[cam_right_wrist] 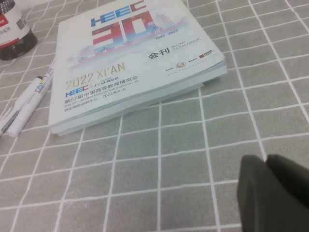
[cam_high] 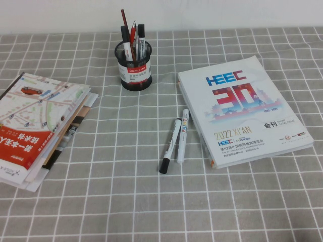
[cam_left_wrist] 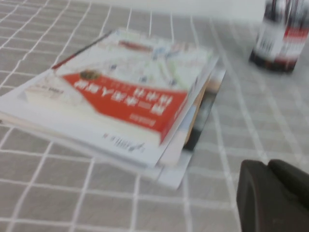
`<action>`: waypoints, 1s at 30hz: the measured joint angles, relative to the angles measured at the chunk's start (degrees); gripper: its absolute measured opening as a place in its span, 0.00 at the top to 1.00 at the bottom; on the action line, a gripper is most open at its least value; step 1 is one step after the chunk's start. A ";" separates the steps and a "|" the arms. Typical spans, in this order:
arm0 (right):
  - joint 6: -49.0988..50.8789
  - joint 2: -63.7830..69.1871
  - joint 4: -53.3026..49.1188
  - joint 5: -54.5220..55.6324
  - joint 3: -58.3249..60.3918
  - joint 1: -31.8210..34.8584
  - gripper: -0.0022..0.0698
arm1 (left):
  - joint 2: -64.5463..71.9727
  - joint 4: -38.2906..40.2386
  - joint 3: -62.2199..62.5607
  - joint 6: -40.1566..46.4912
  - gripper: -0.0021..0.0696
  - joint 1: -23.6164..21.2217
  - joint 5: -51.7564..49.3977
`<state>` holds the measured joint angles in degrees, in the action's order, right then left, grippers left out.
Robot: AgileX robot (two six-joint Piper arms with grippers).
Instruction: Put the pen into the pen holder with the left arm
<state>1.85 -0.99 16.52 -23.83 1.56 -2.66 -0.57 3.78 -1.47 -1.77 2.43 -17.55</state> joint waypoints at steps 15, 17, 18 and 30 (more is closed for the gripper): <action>0.00 0.00 0.00 0.00 0.00 0.00 0.99 | 0.00 1.42 0.00 -23.76 0.97 0.00 8.38; 0.00 0.00 0.00 0.00 0.00 0.00 0.99 | 0.00 1.42 0.00 -24.21 0.97 0.00 8.76; 0.00 0.00 0.00 0.00 0.00 0.00 0.99 | 0.00 1.42 0.00 -24.49 0.97 0.00 9.28; 0.00 0.00 0.00 0.00 0.00 0.00 0.99 | 12.73 1.56 13.09 -21.53 0.97 0.00 -2.45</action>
<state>1.85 -0.99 16.52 -23.83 1.56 -2.66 12.16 5.34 11.62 -23.30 2.43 -20.00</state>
